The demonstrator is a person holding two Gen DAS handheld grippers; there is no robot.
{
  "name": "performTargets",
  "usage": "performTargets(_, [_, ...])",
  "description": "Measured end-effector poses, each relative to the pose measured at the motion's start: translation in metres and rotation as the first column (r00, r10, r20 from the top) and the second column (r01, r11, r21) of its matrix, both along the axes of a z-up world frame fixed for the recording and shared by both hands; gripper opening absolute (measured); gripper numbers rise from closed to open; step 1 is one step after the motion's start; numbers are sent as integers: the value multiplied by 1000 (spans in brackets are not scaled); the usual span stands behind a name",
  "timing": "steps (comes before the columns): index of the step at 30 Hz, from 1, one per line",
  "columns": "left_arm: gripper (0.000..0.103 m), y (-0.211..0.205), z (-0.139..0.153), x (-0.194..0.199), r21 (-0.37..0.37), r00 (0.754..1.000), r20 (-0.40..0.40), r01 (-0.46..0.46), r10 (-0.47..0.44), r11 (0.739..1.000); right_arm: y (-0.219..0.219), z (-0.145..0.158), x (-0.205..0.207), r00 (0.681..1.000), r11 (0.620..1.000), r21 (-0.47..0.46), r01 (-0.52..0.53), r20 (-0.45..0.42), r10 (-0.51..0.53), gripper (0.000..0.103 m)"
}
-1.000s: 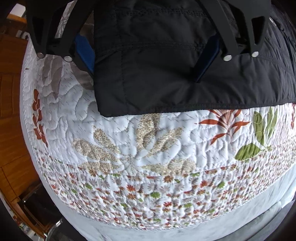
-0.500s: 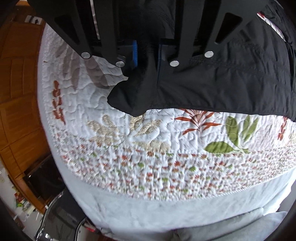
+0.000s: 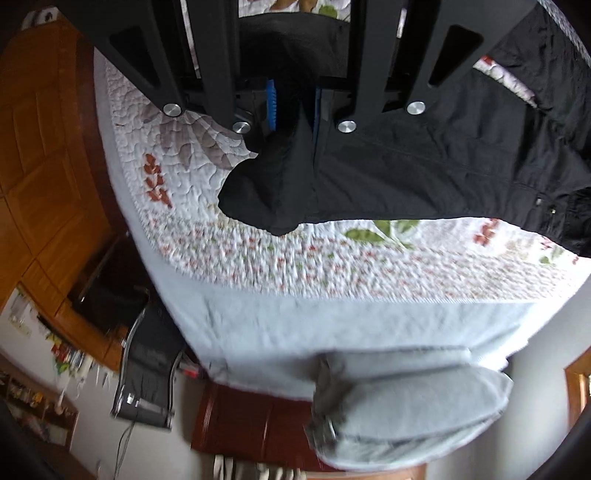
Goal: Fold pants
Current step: 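Fold the held leg over onto the other leg, then open both tools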
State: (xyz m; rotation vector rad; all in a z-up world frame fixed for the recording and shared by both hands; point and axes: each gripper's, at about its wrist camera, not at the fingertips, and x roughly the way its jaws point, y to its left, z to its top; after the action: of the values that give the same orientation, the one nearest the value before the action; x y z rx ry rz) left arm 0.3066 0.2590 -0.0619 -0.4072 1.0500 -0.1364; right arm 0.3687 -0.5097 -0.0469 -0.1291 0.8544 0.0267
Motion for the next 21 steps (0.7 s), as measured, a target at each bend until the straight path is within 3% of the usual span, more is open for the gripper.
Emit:
performTargets(8, [21,8,27,-109,-65,993,121,7,1,998,-10,31,-112,970,993,112,-24,245,-4,14])
performTargets(11, [21,17,24,-152,-94,990,137,-4,17,996,-24,28,-156,958,987,164,2,284,-49,14])
performTargets(15, [23,26,9,-193,-119,989,143,-28,45,993,-43,7,-204,957,972,229,59,265,-121,14])
performTargets(21, [28,38,-38,-221,-130,990,121,-62,78,990,-70,-32,-260,951,928,339,154,205,-233,14])
